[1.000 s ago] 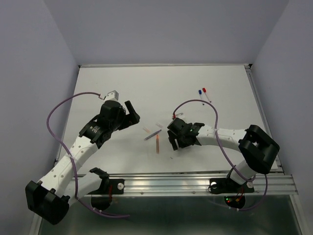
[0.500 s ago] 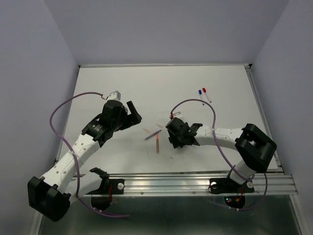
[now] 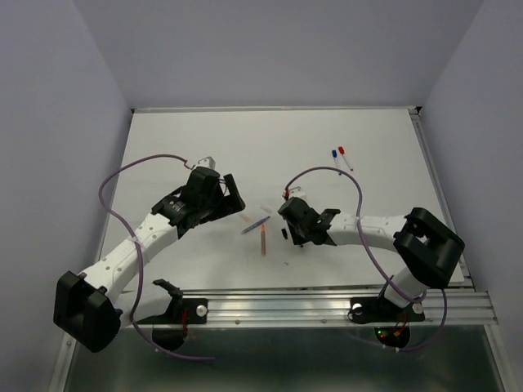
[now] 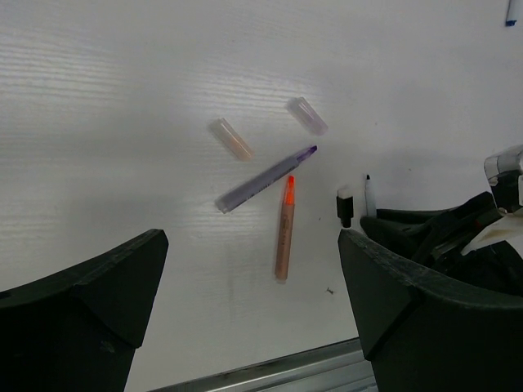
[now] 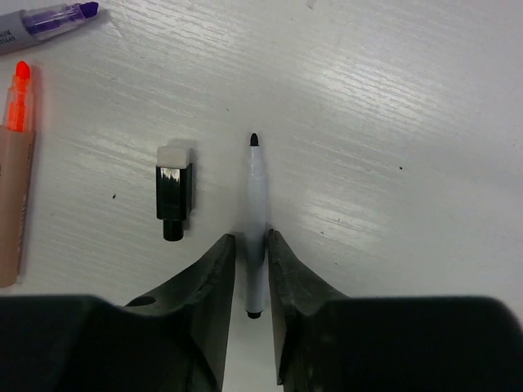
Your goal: Insert the pens into the pen caps
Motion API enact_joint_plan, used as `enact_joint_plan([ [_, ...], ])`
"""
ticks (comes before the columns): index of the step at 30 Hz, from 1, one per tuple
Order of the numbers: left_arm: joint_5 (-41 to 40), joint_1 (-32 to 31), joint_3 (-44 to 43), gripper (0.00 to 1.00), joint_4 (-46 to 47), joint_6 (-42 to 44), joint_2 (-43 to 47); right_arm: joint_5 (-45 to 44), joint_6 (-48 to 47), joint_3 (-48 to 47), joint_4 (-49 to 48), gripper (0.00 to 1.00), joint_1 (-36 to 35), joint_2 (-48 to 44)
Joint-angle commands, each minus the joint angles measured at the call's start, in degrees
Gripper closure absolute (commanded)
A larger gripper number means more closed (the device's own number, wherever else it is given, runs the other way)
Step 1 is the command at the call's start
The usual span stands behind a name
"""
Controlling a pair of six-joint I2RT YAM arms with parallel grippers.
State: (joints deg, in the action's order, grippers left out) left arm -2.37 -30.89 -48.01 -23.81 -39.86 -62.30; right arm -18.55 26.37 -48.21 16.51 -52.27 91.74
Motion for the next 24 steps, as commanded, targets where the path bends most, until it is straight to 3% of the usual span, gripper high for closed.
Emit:
enact_joint_plan([
  [1,-1.0,-2.5,-4.7,0.01,-1.1,-0.7,-1.8,0.2,2.1,3.6,-0.5,0.78,-0.2,1.2],
  [7,-3.3,-7.3,-9.4,0.01,-4.6,-2.9,-7.4,-3.5,4.2,5.0,0.6,0.99,-0.2,-5.1],
  [13,-3.4,-13.3,-14.7,0.01,-4.9,-5.8,-14.1,-17.9,11.8,5.3,7.8,0.99,-0.2,-17.8],
  [18,-3.1,-14.7,-18.2,0.01,-4.6,-7.4,-20.0,-31.0,18.6,4.9,17.1,0.99,3.1,-26.8],
  [24,-1.2,-17.3,-22.9,0.02,-5.2,-8.9,-29.3,-34.1,18.4,3.6,20.8,0.99,10.9,-32.1],
])
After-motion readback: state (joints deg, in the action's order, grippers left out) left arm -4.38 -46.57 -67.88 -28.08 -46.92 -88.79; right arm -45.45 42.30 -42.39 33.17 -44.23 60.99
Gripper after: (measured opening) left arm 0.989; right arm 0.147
